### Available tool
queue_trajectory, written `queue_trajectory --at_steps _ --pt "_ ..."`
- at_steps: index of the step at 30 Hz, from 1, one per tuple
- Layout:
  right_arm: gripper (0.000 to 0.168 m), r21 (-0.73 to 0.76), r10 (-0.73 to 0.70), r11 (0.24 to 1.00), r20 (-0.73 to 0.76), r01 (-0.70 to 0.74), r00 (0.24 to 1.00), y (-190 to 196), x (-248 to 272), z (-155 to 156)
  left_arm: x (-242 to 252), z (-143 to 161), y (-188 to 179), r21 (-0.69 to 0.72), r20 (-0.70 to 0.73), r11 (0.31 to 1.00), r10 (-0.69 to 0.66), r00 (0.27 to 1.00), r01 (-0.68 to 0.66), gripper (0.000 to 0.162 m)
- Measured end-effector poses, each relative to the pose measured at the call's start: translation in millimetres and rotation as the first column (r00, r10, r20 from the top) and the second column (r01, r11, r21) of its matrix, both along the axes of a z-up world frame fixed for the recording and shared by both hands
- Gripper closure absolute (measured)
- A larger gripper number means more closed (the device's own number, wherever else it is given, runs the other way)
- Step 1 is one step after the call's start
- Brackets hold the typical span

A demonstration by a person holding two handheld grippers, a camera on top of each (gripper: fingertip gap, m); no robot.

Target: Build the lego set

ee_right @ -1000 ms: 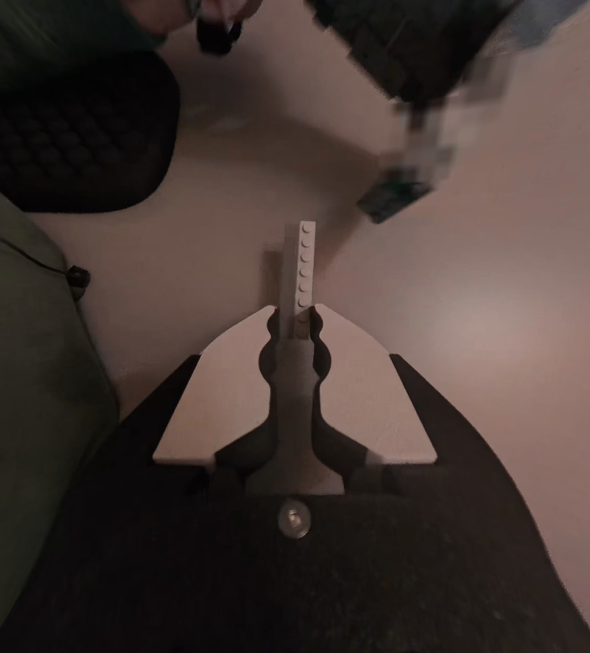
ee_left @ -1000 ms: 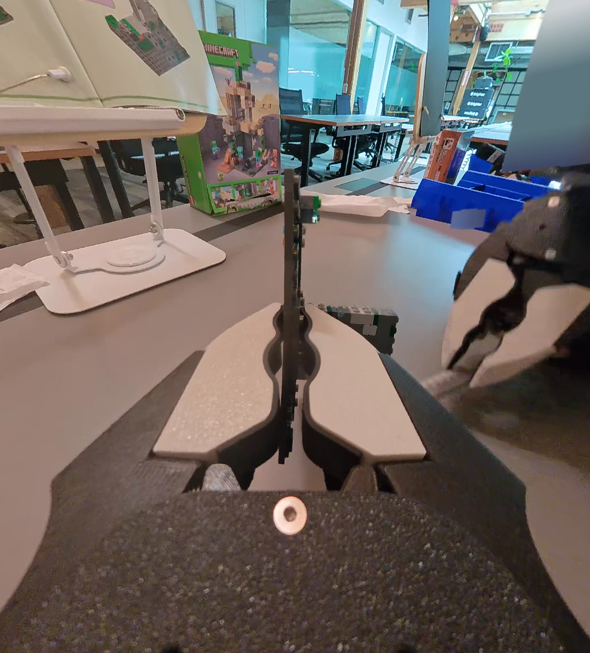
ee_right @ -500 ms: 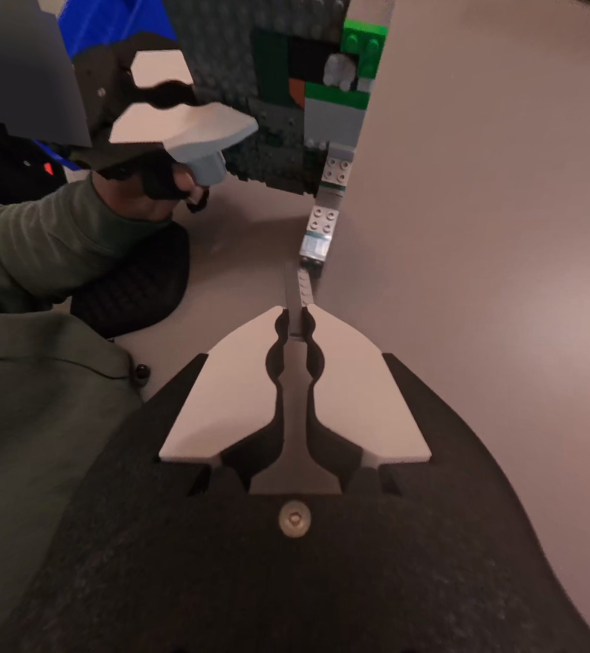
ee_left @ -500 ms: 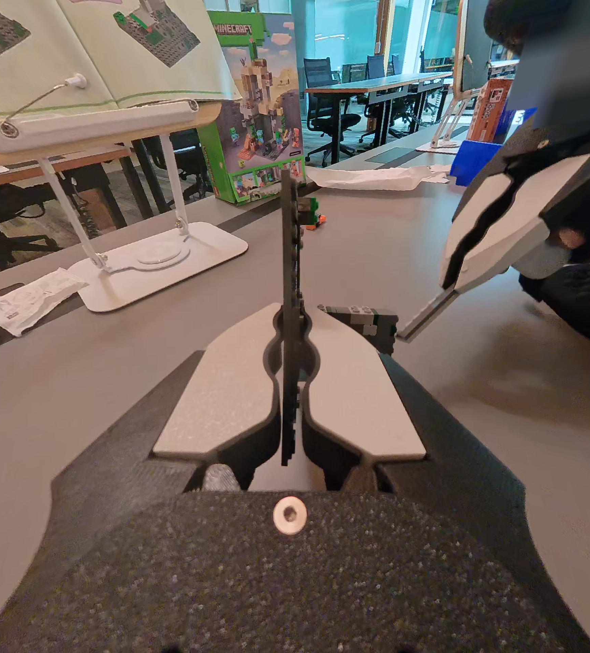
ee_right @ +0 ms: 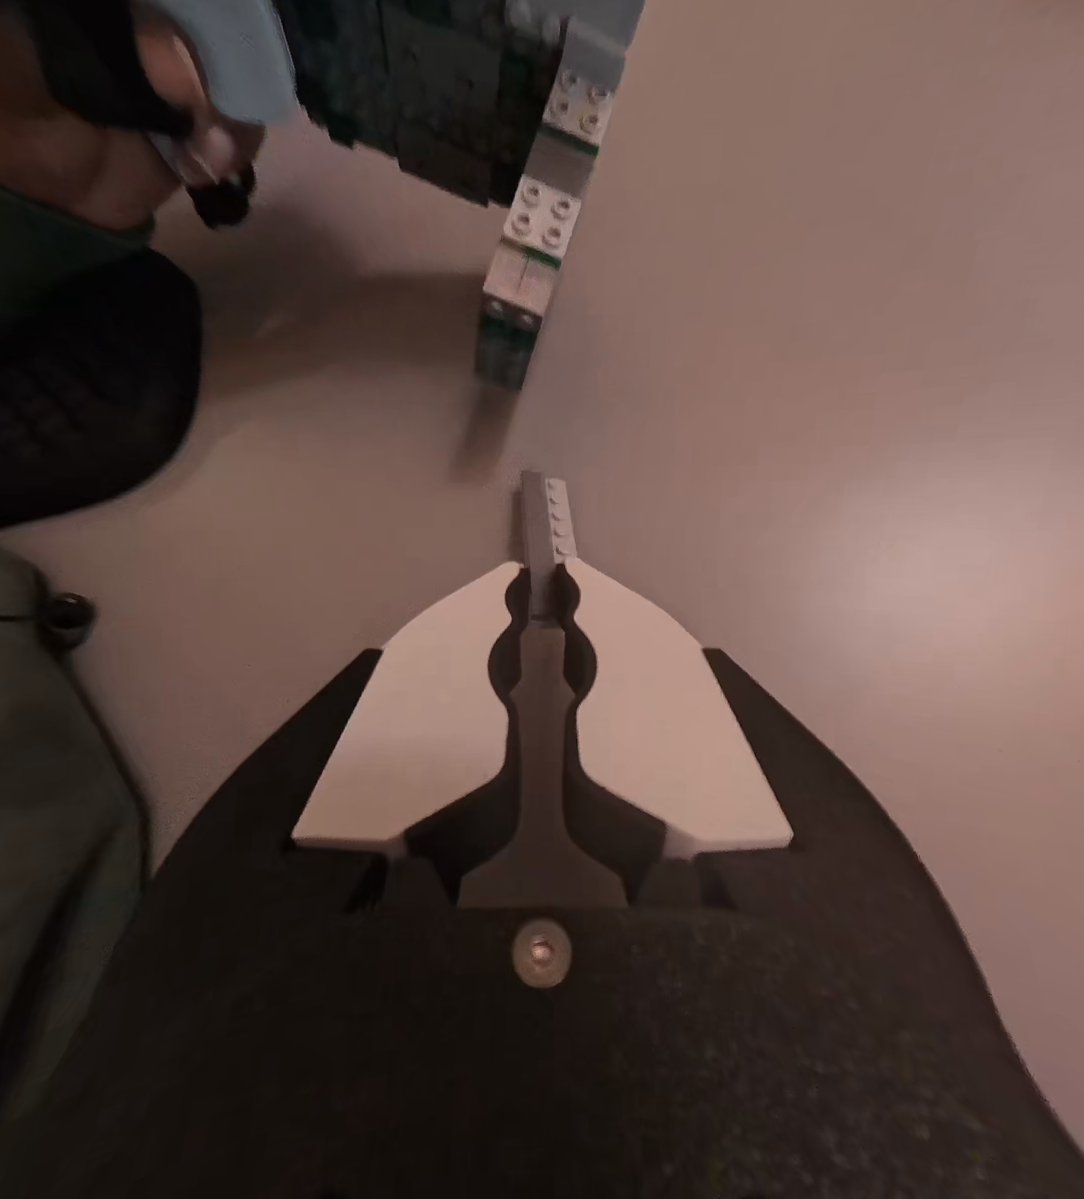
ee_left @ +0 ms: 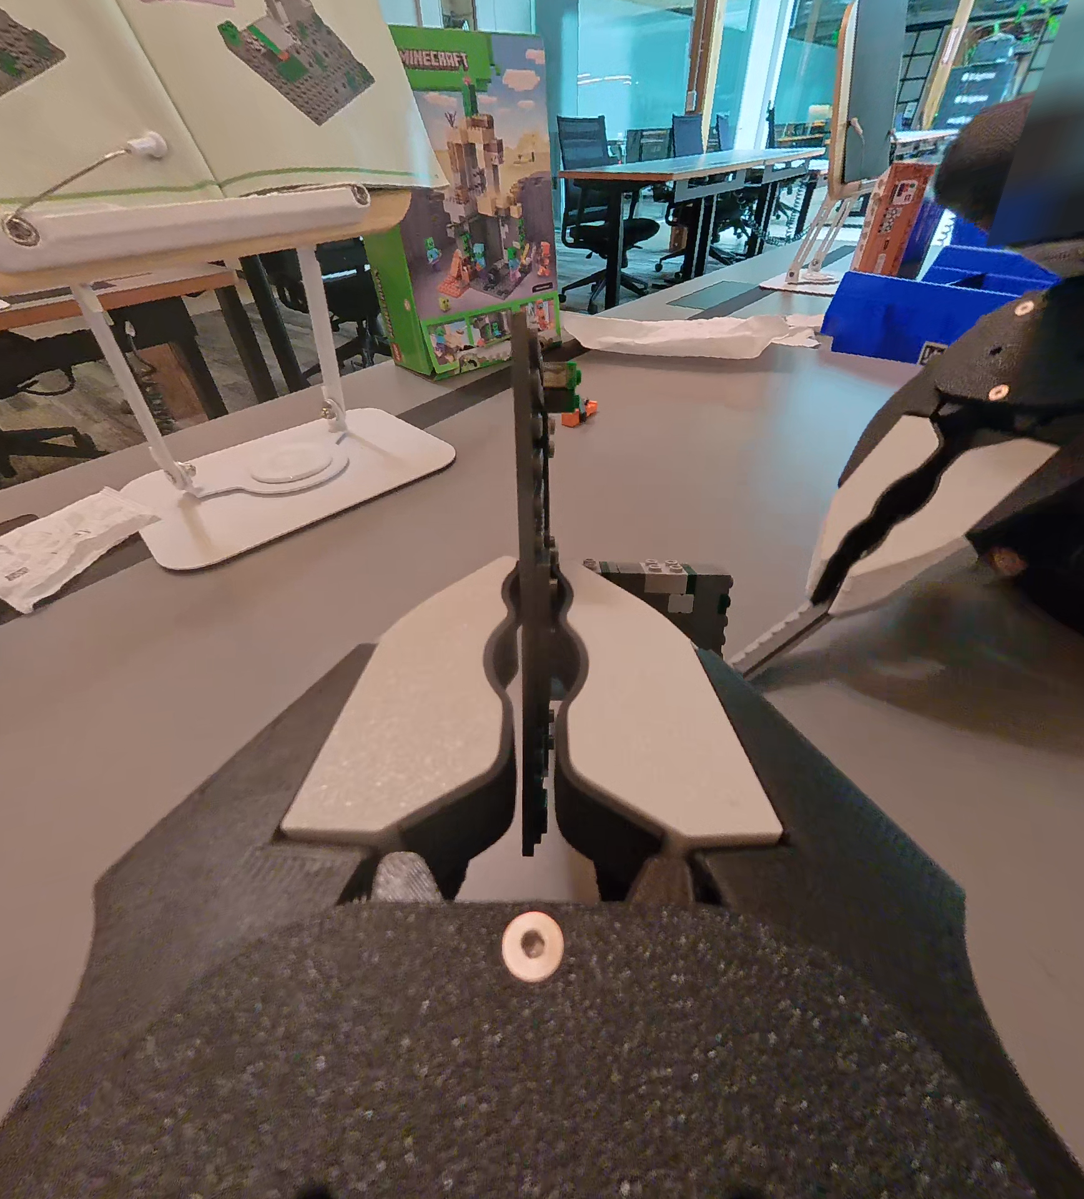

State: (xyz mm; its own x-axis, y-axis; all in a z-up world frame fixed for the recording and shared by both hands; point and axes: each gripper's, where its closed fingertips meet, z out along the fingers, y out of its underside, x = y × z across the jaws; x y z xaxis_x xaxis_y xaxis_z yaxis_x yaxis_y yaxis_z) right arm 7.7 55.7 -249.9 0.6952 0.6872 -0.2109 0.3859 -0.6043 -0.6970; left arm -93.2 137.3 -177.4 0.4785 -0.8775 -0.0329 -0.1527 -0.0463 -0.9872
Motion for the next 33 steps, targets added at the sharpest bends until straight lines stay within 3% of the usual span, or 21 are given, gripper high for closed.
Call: queue_trajectory --at_steps 1,9,21,33 --pt "0.161 0.008 0.005 1.000 0.025 -0.005 1.000 -1.2 0.5 -4.3 0.1 -0.2 0.1 -0.003 0.002 1.000 -0.001 1.000 0.001 0.156" --pt "0.159 0.016 0.028 0.999 0.062 -0.029 0.998 -7.3 0.2 -15.2 1.0 -0.1 -1.5 0.000 -0.001 1.000 -0.007 1.000 0.007 0.156" --pt "0.130 0.024 0.048 0.999 0.068 -0.049 0.997 -7.8 -1.8 -8.6 0.7 1.2 -2.1 -0.001 0.004 1.000 -0.012 1.000 0.012 0.156" --pt "0.140 -0.018 0.077 0.997 0.204 -0.075 0.976 -4.5 -9.9 -29.2 -1.9 2.8 -0.8 -0.007 0.017 1.000 -0.009 1.000 0.009 0.156"
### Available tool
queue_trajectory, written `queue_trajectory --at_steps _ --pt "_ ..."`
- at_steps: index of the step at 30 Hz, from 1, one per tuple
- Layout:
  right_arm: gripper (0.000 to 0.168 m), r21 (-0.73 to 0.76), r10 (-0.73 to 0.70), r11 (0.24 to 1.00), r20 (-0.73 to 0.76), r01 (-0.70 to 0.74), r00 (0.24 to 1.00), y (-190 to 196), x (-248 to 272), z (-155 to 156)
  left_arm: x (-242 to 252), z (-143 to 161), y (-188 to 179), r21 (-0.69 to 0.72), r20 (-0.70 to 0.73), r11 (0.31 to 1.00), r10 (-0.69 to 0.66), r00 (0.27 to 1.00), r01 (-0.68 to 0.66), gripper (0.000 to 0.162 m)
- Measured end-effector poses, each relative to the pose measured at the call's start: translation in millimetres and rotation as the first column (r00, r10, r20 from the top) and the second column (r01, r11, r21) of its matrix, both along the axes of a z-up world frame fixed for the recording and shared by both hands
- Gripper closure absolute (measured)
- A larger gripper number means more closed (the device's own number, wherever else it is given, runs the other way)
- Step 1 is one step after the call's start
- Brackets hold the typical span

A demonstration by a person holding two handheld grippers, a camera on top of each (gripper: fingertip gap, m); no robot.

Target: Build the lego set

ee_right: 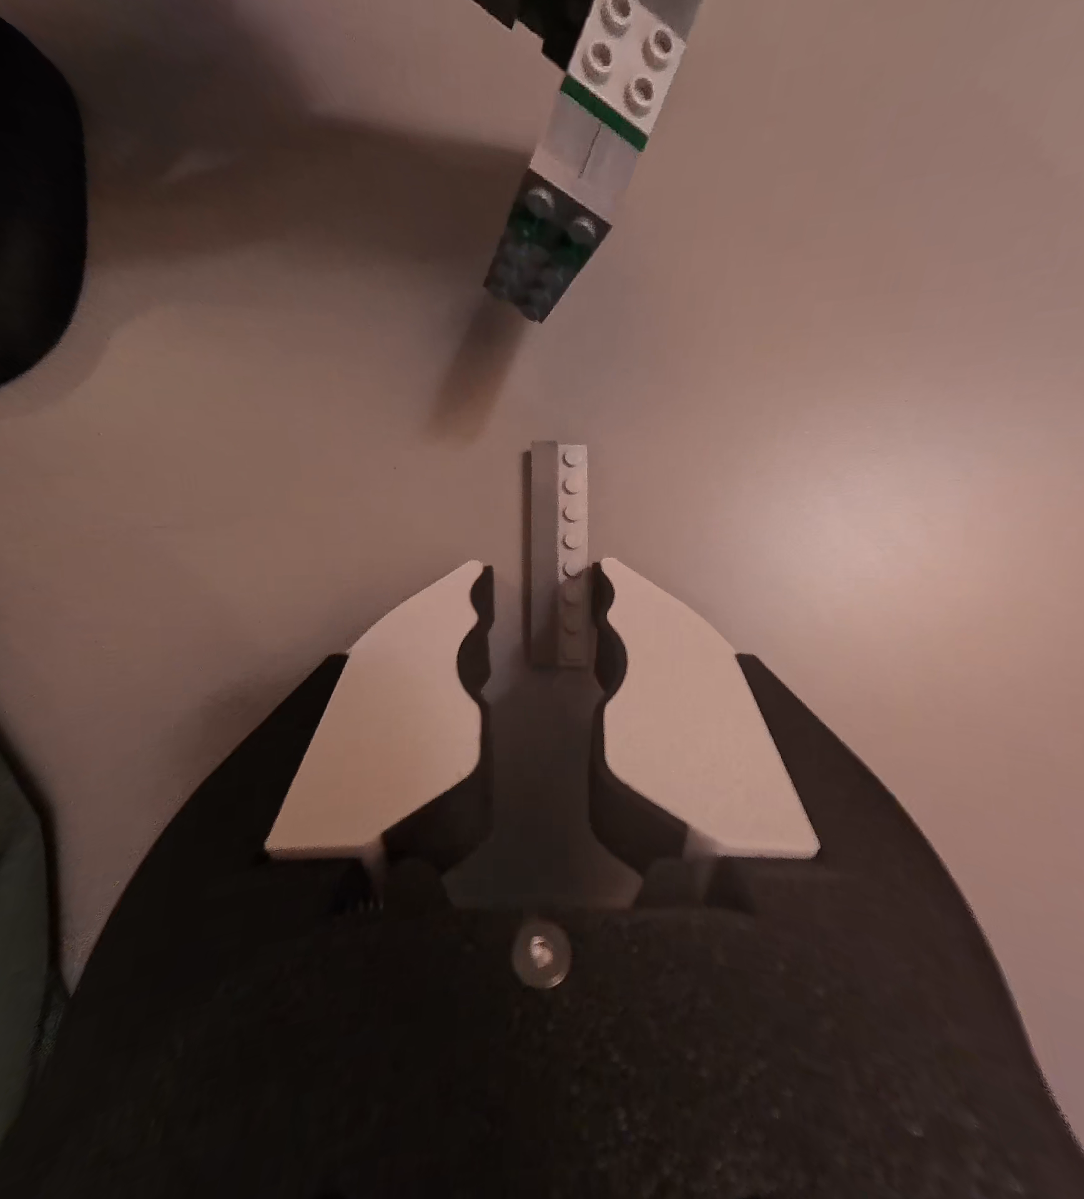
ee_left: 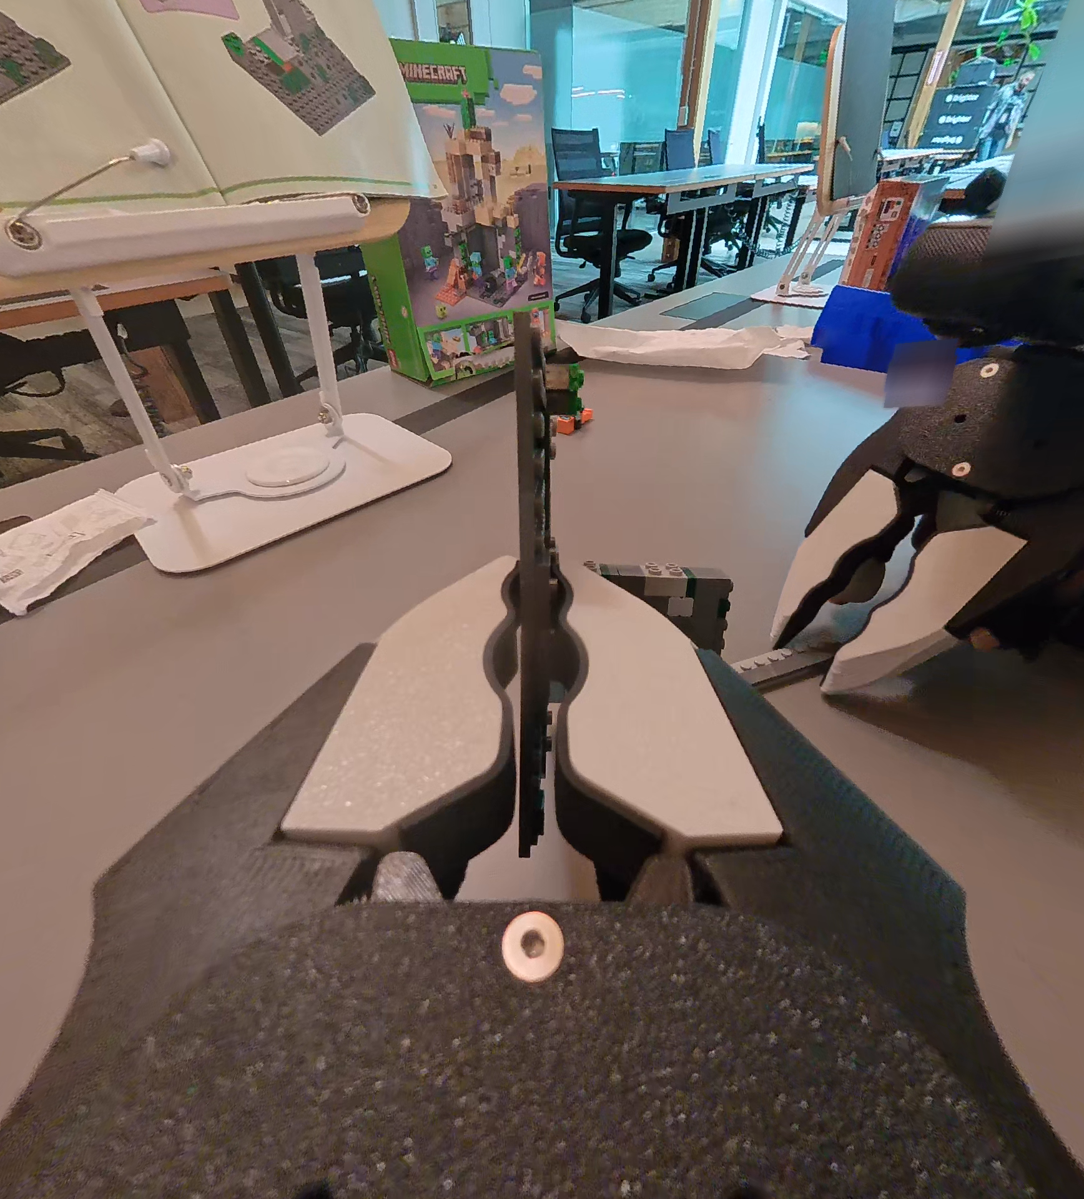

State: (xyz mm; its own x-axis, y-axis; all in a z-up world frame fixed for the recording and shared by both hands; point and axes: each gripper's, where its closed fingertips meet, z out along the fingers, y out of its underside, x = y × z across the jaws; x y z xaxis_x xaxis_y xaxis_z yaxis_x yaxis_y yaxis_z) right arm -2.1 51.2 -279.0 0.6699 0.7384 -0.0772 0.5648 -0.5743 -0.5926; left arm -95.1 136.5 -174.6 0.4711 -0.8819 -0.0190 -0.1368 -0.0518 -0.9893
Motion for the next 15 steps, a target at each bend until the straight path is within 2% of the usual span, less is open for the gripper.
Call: queue_trajectory --at_steps 4,6,15 --pt "0.144 0.028 0.011 1.000 0.063 -0.012 0.998 1.2 1.3 -1.4 -0.1 -0.3 0.1 -0.003 0.000 1.000 -0.002 1.000 0.002 0.156" --pt "0.152 0.024 0.022 0.999 0.071 -0.024 0.997 -0.9 -0.7 -1.5 -0.1 -0.5 0.2 -0.004 -0.001 1.000 -0.002 1.000 0.002 0.156" --pt "0.153 0.039 -0.003 0.999 0.069 0.001 0.998 -0.4 2.5 0.3 -1.3 1.2 0.1 0.002 0.003 1.000 0.002 1.000 -0.002 0.156"
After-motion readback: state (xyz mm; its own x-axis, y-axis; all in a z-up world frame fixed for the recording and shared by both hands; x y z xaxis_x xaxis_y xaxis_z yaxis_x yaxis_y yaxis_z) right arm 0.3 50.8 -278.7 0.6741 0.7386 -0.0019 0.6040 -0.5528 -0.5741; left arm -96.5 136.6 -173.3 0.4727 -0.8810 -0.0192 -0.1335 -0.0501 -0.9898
